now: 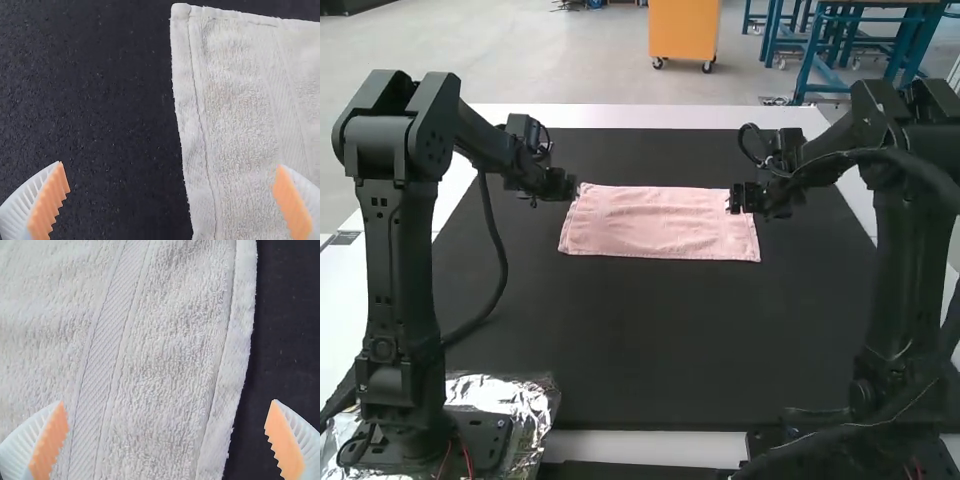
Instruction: Fold the towel.
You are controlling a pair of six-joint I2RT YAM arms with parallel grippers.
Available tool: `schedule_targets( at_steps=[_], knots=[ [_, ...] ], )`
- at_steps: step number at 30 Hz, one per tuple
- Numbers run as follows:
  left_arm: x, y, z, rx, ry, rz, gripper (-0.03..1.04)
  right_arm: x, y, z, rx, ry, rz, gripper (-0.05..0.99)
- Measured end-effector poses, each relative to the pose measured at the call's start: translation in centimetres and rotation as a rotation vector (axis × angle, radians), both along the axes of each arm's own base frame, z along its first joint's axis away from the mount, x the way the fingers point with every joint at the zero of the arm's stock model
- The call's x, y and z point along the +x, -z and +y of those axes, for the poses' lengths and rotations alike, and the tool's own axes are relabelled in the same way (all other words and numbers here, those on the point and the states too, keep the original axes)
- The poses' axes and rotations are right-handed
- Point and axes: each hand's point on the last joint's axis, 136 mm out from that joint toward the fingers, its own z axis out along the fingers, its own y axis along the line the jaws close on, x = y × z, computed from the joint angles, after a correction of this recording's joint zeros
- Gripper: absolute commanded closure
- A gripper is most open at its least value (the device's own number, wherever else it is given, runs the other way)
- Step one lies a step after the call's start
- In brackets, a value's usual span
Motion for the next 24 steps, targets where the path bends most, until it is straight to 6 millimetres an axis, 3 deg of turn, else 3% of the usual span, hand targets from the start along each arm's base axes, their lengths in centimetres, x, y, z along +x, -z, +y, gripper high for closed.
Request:
schedule_targets(
  at_steps=[15, 20, 24],
  knots=[
    [3.0, 2.0, 0.1, 0.033, 0.01, 0.021, 0.06, 5.8, 1.7, -0.7, -0.049, 0.017, -0.03, 0.03],
    [2.5, 3.8, 0.3, 0.048, 0.015, 0.061, 0.06, 6.1, 2.2, -0.9, -0.066, 0.018, -0.026, 0.03],
    [2.7, 3.9, 0.4, 0.062, 0.02, 0.058, 0.06, 6.1, 2.4, -0.9, -0.071, 0.018, -0.023, 0.03]
  ],
)
